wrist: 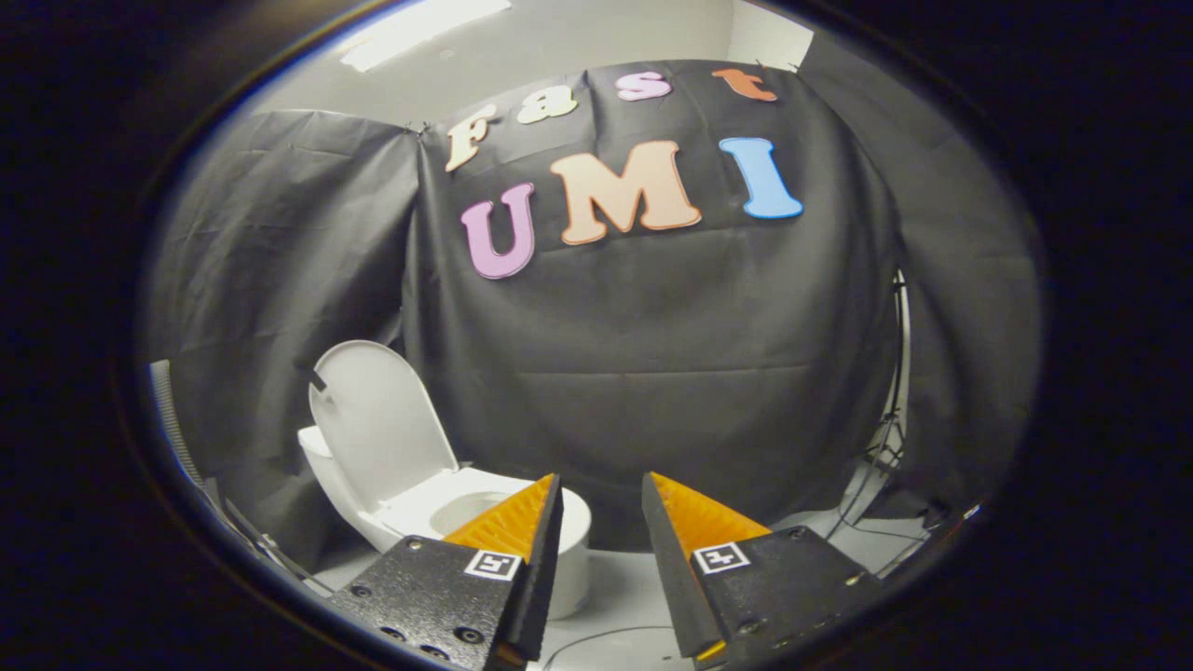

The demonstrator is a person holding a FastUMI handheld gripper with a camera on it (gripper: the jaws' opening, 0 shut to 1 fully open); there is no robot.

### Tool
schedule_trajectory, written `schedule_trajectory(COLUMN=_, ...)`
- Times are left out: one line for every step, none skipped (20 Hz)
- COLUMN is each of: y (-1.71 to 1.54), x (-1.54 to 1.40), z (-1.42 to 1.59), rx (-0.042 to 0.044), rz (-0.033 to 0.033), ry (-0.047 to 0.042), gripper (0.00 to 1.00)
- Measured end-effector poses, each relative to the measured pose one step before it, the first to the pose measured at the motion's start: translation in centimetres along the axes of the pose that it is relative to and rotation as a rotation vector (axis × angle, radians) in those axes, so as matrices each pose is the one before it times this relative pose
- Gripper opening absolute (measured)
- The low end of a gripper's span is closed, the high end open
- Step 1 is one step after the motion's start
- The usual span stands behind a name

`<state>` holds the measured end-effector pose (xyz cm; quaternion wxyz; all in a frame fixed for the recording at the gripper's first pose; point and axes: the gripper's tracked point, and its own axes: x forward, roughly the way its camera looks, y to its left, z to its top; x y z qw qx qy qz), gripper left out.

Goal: Open the toilet lid.

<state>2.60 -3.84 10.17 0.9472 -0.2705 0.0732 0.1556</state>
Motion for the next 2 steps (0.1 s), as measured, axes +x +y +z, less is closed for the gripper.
schedule_trajectory(y=-0.93, x=-0.31, z=0.029, rx=0.00076, rz=-0.03168, ry=0.00028, gripper=0.53)
schedule_trajectory(y=-0.683, x=-0.089, z=0.02, rx=0.00389, rz=-0.02759, ry=-0.01694, gripper=0.53)
